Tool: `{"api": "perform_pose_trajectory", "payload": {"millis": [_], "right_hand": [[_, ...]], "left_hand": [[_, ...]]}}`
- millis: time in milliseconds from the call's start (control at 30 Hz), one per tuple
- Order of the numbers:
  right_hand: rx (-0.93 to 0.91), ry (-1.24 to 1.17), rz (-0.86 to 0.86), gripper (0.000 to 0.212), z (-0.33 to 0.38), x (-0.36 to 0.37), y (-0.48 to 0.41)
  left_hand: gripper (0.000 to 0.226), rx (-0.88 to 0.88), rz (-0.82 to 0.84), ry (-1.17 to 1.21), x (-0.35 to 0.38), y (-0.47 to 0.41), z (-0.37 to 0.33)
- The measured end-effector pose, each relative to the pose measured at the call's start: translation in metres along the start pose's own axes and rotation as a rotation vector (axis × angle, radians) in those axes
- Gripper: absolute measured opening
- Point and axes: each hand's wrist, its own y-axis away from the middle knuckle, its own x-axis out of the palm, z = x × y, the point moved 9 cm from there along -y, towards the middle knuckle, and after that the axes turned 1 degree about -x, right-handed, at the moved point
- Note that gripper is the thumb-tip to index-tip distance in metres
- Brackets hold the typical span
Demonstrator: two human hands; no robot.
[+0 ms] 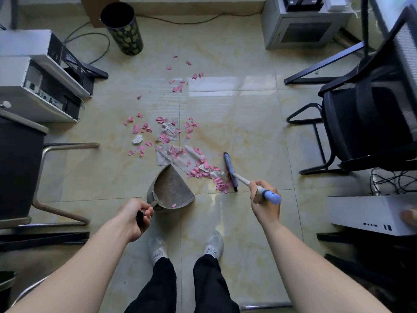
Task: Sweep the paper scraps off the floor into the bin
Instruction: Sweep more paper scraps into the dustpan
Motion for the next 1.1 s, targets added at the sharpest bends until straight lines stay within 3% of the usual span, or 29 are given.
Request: {"api": "perform_pose_trajectory", "payload": {"millis": [133, 333, 467, 667, 800, 1000, 1100], "right_hand": [[0.074, -0.119, -0.065, 0.024, 0.0, 0.0, 0.025], [0.101, -0.092, -0.139, 0.022, 0.016, 0.0, 0.033], [0.042, -0.125, -0.147, 0.021, 0.021, 0.003, 0.039], [-0.024, -0.124, -0.113, 0.018, 0.015, 0.01, 0.047], [-0.047, -0.04, -0.061, 0.022, 0.013, 0.025, 0.051], [0.074, -0.046, -0.02, 0.021, 0.018, 0.053, 0.063], [0.038, 0.006, 0.035, 0.027, 0.029, 0.065, 0.072]], "left_hand": [[0.014, -0.001, 0.014, -0.045, -0.01, -0.003, 0.001], [0.011, 0.007, 0.02, -0.065, -0.027, -0.002, -0.01], [0.013, 0.013, 0.016, -0.09, -0.037, -0.005, -0.022], [0.018, 0.037, -0.088, -0.348, -0.063, -0.001, -0.044], [0.013, 0.208, -0.213, -0.575, -0.075, 0.004, -0.076], [0.016, 0.536, -0.556, -1.17, -0.077, 0.021, -0.106], [0.012, 0.663, -0.614, -1.317, -0.063, 0.023, -0.111]]}}
